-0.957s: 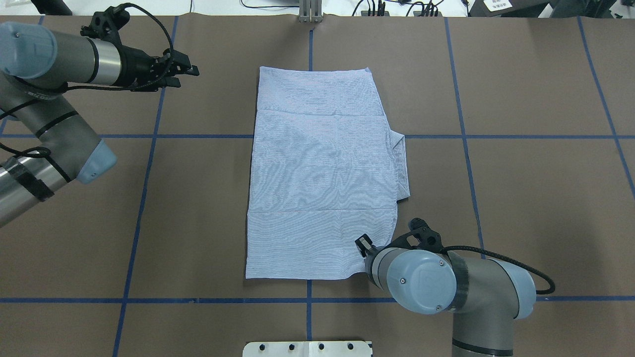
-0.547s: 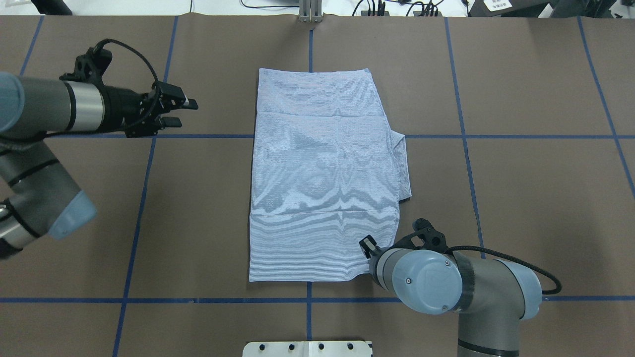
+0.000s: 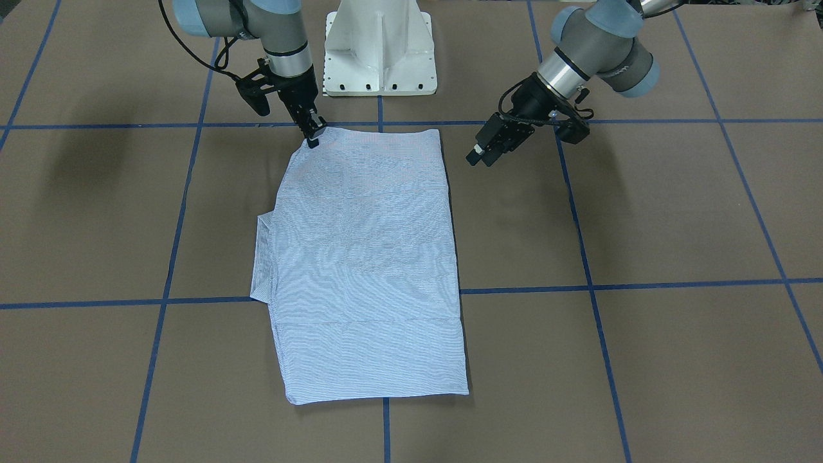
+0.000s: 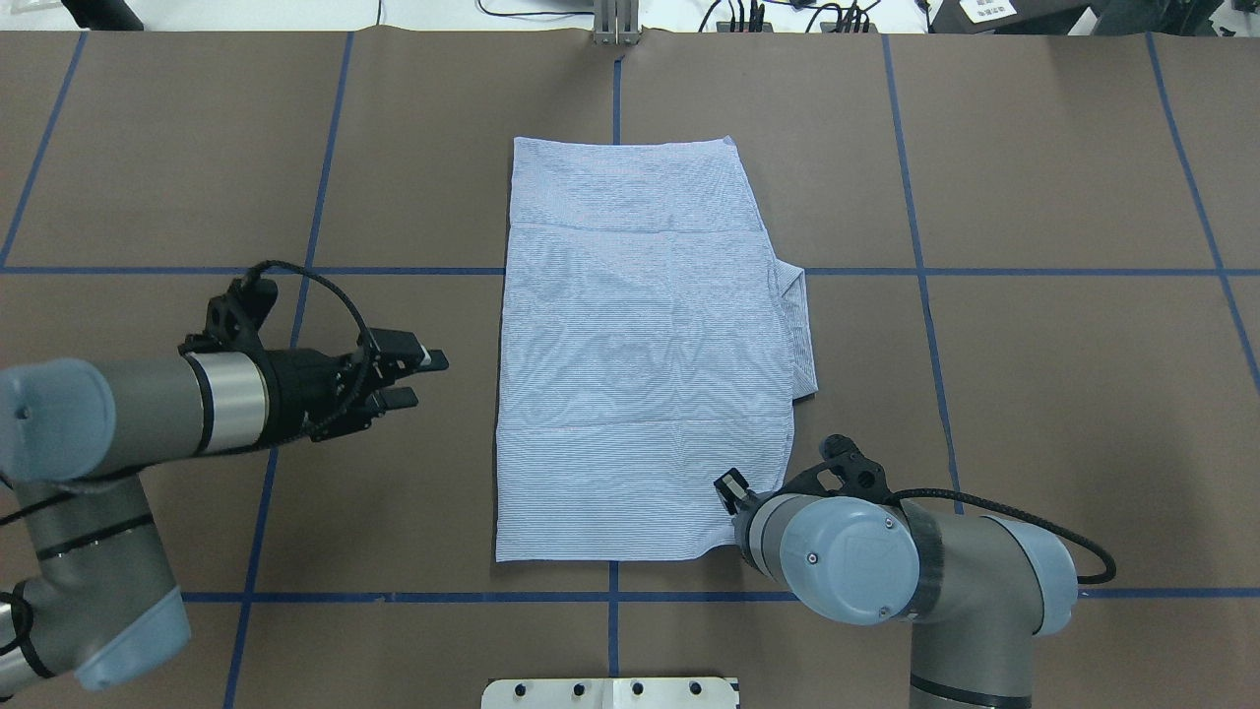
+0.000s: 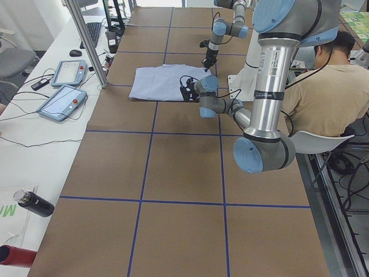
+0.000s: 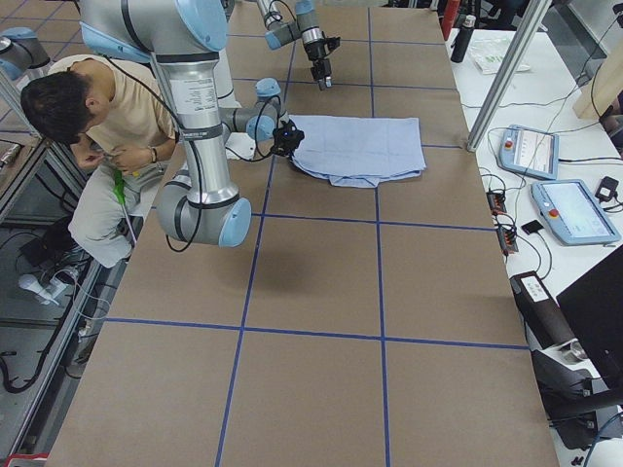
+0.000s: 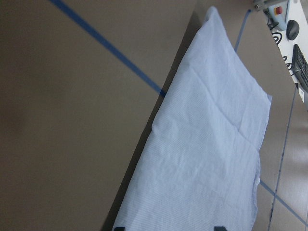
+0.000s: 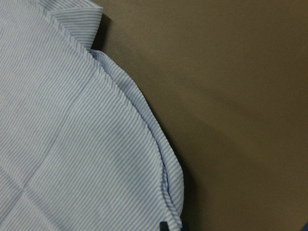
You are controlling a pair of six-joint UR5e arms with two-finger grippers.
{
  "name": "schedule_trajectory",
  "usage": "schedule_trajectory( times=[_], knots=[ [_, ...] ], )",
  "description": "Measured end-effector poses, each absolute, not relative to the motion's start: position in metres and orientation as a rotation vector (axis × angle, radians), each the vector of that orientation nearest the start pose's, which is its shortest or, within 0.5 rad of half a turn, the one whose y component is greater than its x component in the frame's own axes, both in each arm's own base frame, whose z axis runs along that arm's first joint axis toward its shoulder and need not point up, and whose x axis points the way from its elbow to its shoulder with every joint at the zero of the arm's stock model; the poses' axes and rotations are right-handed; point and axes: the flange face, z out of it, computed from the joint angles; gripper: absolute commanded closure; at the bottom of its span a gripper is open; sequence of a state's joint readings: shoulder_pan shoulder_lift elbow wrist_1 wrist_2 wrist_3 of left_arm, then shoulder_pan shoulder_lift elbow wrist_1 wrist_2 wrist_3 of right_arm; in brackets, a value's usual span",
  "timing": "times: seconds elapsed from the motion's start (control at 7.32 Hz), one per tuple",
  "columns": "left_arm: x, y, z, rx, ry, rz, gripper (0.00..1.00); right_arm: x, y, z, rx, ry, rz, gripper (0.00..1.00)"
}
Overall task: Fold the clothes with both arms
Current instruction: 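Move the left gripper to the other near corner of the shirt, then grasp both near corners of the shirt with both grippers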
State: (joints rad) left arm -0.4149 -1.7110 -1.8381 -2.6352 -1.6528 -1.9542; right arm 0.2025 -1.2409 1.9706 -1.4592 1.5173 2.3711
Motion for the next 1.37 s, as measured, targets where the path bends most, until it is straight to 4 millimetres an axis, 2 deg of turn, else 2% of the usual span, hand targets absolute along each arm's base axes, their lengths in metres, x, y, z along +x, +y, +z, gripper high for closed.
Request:
schedule_trajectory(
  times=[0.27, 0.41, 0.55, 0.96, 1.23, 1.37],
  knots=[
    [0.467, -0.284, 0.342, -0.076, 1.482, -0.557, 0.01, -0.531, -0.250, 0.295, -0.208, -0.852, 0.962, 1.00],
    [0.479, -0.268, 0.342, -0.093, 1.479, -0.546, 0.09, -0.531, -0.250, 0.295, -0.209, -0.853, 0.962, 1.00],
    [0.487, -0.258, 0.342, -0.115, 1.476, -0.542, 0.12, -0.530, -0.250, 0.295, -0.209, -0.853, 0.962, 1.00],
    [0.503, -0.240, 0.349, -0.152, 1.453, -0.532, 0.19, -0.530, -0.250, 0.295, -0.209, -0.853, 0.962, 1.00],
    [0.515, -0.237, 0.343, -0.159, 1.439, -0.526, 0.25, -0.530, -0.250, 0.295, -0.209, -0.853, 0.962, 1.00],
    [0.522, -0.235, 0.340, -0.161, 1.433, -0.523, 0.31, -0.530, -0.250, 0.295, -0.209, -0.854, 0.962, 1.00]
  ],
)
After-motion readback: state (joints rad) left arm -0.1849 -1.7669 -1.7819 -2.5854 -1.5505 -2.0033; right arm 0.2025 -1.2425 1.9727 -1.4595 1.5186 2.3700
